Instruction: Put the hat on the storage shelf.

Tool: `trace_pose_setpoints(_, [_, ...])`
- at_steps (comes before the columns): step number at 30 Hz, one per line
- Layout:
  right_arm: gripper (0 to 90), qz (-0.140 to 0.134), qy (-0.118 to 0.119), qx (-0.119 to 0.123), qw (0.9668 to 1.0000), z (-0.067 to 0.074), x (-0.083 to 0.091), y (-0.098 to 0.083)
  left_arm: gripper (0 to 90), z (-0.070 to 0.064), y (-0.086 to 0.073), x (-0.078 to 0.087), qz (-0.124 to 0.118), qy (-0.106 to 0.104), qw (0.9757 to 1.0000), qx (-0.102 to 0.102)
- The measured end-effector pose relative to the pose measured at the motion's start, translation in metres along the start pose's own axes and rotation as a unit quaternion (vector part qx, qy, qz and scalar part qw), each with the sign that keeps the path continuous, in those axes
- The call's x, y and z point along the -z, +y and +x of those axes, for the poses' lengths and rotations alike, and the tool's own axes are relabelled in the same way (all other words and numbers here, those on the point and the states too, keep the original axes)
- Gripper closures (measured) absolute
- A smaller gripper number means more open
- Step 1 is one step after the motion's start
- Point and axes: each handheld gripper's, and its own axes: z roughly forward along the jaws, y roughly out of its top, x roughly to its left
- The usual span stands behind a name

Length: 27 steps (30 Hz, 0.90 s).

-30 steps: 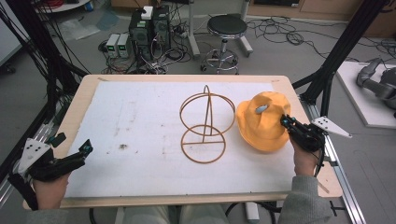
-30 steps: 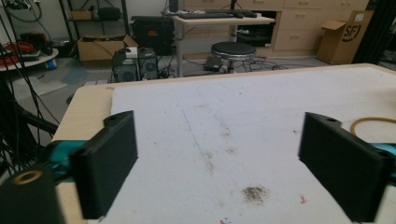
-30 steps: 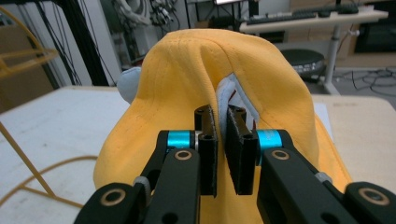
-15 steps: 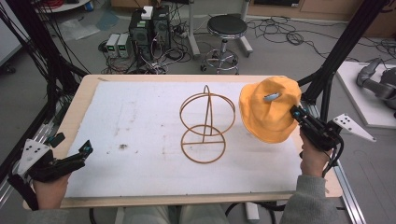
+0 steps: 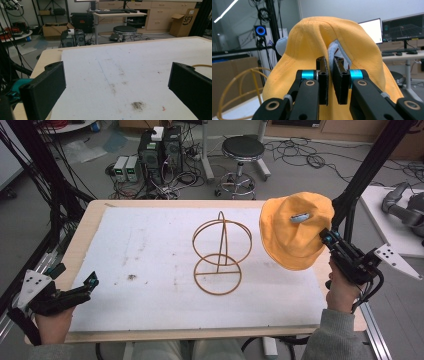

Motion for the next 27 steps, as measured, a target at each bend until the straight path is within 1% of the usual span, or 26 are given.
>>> trace_pose_setpoints(1, [84.6, -0.006, 0.003, 0.0, 1.0, 0.001, 0.0, 0.001, 1.7, 0.0, 0.0, 0.0, 0.001, 0.0, 1.0, 0.0])
trace_pose_setpoints(2, [84.5, -0.019, 0.011, -0.005, 0.9997, 0.004, 0.002, 0.004, 1.7, 0.0, 0.0, 0.0, 0.001, -0.001, 1.0, 0.001])
trace_pose_setpoints(3, [84.5, -0.019, 0.011, -0.005, 0.9997, 0.004, 0.002, 0.004, 1.7, 0.0, 0.0, 0.0, 0.001, -0.001, 1.0, 0.0])
trace_pose_setpoints(4, [84.6, -0.023, 0.017, -0.008, 0.9995, 0.006, 0.002, 0.006, 1.7, 0.0, 0.0, 0.0, 0.001, -0.002, 1.0, -0.001])
trace_pose_setpoints(5, [84.6, -0.032, 0.032, -0.011, 0.9989, 0.01, 0.003, 0.009, 1.7, 0.0, 0.0, 0.0, 0.002, -0.002, 1.0, -0.002])
trace_pose_setpoints(6, [84.5, -0.035, 0.038, -0.01, 0.9986, 0.012, 0.003, 0.011, 1.7, 0.0, 0.0, 0.0, 0.002, -0.002, 1.0, -0.001])
trace_pose_setpoints(7, [84.5, -0.035, 0.038, -0.01, 0.9986, 0.012, 0.003, 0.011, 1.7, 0.0, 0.0, -0.001, 0.003, -0.003, 1.0, -0.001])
trace_pose_setpoints(8, [84.6, -0.038, 0.051, -0.014, 0.9979, 0.017, 0.002, 0.013, 1.7, 0.0, -0.001, -0.001, 0.003, -0.003, 1.0, -0.001])
trace_pose_setpoints(9, [84.5, -0.039, 0.057, -0.013, 0.9975, 0.02, 0.0, 0.014, 1.7, 0.0, -0.001, -0.001, 0.003, -0.003, 1.0, -0.001])
trace_pose_setpoints(12, [84.5, -0.036, 0.07, -0.002, 0.9969, 0.03, -0.005, 0.016, 1.7, 0.0, -0.001, -0.001, 0.005, -0.003, 1.0, -0.001])
trace_pose_setpoints(13, [84.5, -0.035, 0.077, -0.002, 0.9964, 0.033, -0.007, 0.015, 1.7, 0.0, -0.001, -0.001, 0.005, -0.003, 1.0, 0.0])
trace_pose_setpoints(14, [84.5, -0.035, 0.077, -0.002, 0.9964, 0.033, -0.007, 0.015, 1.7, 0.0, -0.001, -0.001, 0.005, -0.004, 1.0, 0.0])
trace_pose_setpoints(15, [84.5, -0.035, 0.081, -0.002, 0.9961, 0.036, -0.01, 0.015, 1.7, 0.0, -0.001, -0.001, 0.005, -0.004, 1.0, 0.0])
trace_pose_setpoints(16, [84.5, -0.031, 0.09, -0.001, 0.9954, 0.042, -0.015, 0.012, 1.7, 0.001, -0.002, -0.001, 0.005, -0.004, 1.0, 0.001])
trace_pose_setpoints(18, [84.5, -0.027, 0.097, 0.001, 0.9949, 0.046, -0.021, 0.009, 1.7, 0.001, -0.002, -0.001, 0.005, -0.003, 1.0, 0.001])
trace_pose_setpoints(20, [84.5, -0.024, 0.106, -0.002, 0.9941, 0.051, -0.026, 0.006, 1.7, 0.001, -0.002, -0.001, 0.005, -0.003, 1.0, 0.002])
trace_pose_setpoints(21, [84.5, -0.024, 0.106, -0.002, 0.9941, 0.051, -0.026, 0.006, 1.7, 0.002, -0.002, -0.001, 0.006, -0.002, 1.0, 0.003])
trace_pose_setpoints(22, [84.5, -0.023, 0.115, -0.004, 0.9931, 0.055, -0.032, 0.005, 1.7, 0.002, -0.002, -0.001, 0.006, -0.002, 1.0, 0.003])
trace_pose_setpoints(23, [84.5, -0.023, 0.115, -0.004, 0.9931, 0.055, -0.032, 0.005, 1.7, 0.002, -0.003, -0.001, 0.006, -0.003, 1.0, 0.004])
trace_pose_setpoints(24, [84.5, -0.026, 0.124, -0.001, 0.992, 0.06, -0.037, 0.004, 1.7, 0.002, -0.003, -0.001, 0.006, -0.003, 1.0, 0.005])
trace_pose_setpoints(25, [84.5, -0.025, 0.127, -0.003, 0.9915, 0.063, -0.039, 0.004, 1.7, 0.002, -0.003, -0.001, 0.006, -0.003, 1.0, 0.004])
trace_pose_setpoints(26, [84.5, -0.025, 0.127, -0.003, 0.9915, 0.063, -0.039, 0.004, 1.7, 0.003, -0.003, -0.001, 0.007, -0.003, 1.0, 0.003])
trace_pose_setpoints(27, [84.5, -0.025, 0.133, -0.004, 0.9908, 0.068, -0.044, 0.003, 1.7, 0.003, -0.003, -0.001, 0.007, -0.003, 1.0, 0.003])
